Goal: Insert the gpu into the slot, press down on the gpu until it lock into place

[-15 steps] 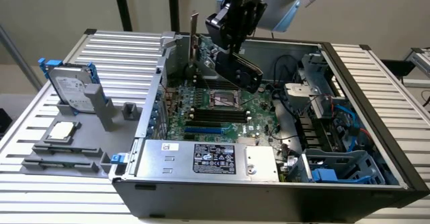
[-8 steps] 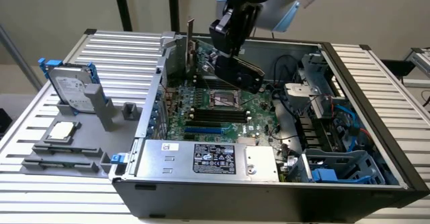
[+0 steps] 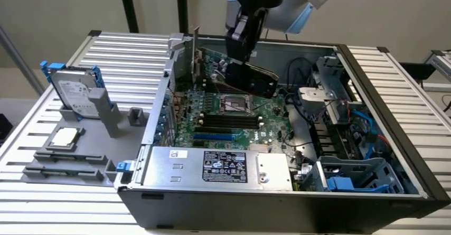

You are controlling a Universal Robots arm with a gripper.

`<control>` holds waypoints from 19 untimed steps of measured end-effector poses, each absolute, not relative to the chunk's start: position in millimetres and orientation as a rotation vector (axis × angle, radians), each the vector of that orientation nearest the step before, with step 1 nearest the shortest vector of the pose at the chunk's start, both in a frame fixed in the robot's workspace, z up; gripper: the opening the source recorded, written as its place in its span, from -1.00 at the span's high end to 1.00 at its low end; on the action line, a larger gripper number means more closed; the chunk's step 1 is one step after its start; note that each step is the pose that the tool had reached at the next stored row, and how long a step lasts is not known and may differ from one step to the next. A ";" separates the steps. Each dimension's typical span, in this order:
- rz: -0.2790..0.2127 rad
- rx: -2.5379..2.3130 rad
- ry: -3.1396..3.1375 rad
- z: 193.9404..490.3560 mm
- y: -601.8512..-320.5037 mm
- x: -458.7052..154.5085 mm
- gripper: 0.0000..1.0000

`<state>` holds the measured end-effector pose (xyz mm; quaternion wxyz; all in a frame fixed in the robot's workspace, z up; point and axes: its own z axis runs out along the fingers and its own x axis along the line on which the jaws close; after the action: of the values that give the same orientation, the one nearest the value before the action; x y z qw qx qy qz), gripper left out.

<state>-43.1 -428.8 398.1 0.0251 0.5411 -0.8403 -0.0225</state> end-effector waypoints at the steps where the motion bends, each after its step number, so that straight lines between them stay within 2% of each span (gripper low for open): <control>1: -0.068 1.697 -2.583 397.3 -428.8 -43.1 0.47; 19: -0.042 2.028 -2.344 379.5 -429.2 -47.3 0.47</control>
<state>-47.3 -429.2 379.5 0.0208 0.6542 -0.7559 -0.0134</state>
